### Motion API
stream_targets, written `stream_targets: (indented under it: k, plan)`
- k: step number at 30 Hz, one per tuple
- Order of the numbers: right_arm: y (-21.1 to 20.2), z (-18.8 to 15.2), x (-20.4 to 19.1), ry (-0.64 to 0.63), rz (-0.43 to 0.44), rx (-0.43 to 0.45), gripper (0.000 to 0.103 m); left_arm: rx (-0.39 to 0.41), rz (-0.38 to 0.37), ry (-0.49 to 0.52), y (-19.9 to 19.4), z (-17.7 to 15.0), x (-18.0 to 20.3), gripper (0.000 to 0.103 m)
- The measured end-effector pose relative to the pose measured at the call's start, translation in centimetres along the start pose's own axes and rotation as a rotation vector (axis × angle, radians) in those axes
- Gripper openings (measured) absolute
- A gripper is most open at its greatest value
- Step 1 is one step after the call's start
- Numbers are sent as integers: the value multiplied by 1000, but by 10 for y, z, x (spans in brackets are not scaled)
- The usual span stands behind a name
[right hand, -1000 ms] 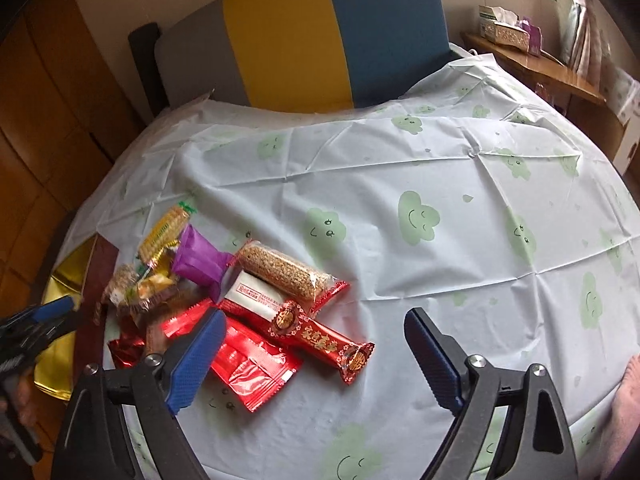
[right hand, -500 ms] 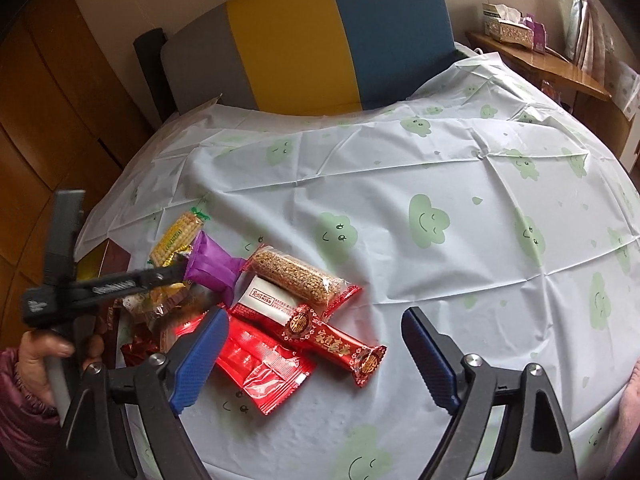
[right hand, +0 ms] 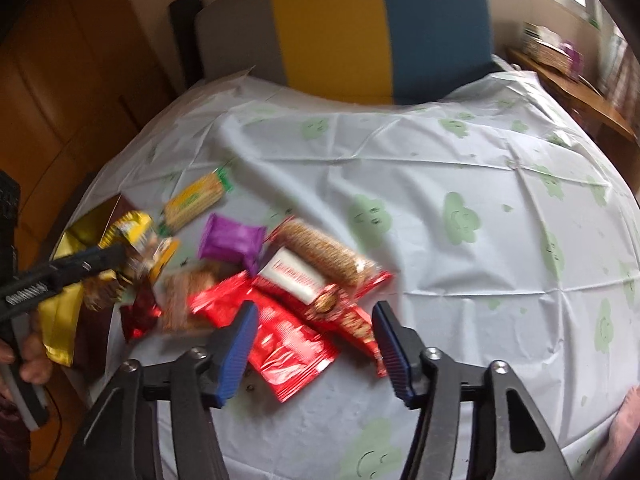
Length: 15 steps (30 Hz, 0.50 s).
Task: Organize snacks
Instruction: 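Grasp the yellow snack pack from the pile with the left gripper, then drop the yellow pack into the gold tin with the left gripper while the right grasps the pistachio bag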
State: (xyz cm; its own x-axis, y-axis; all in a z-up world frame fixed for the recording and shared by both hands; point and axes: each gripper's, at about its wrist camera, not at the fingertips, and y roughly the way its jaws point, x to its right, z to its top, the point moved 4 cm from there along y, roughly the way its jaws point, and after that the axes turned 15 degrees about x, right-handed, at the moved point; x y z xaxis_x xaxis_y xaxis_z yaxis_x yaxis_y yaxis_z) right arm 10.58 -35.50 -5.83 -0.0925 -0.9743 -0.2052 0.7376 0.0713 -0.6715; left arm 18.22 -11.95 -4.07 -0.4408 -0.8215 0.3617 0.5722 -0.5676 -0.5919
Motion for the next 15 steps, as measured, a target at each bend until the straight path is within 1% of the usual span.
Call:
stream_targets:
  k: [1,3,4,8,12,15]
  plan:
    - [1,-2,-5,-13,13,-10,52,18,13,3,-9,0,-5,30]
    - [4,-7,-18,-43,48,-30,42,53,37,16,-22,-2,-10,30]
    - [5,-8,-24,-54,63,-33,41,69,50,15,-32,-3,-16,30]
    - [16,-12,-64,-91,165,-59,40,104,107,-30,-61,-8,-47,30]
    - [33,-9,-111,-132,252,-75,40,108,170,-81,-80,-17,-80,30]
    - [51,-3,-145,-181,283,-71,43,110,213,-113,-87,-22,-104,30]
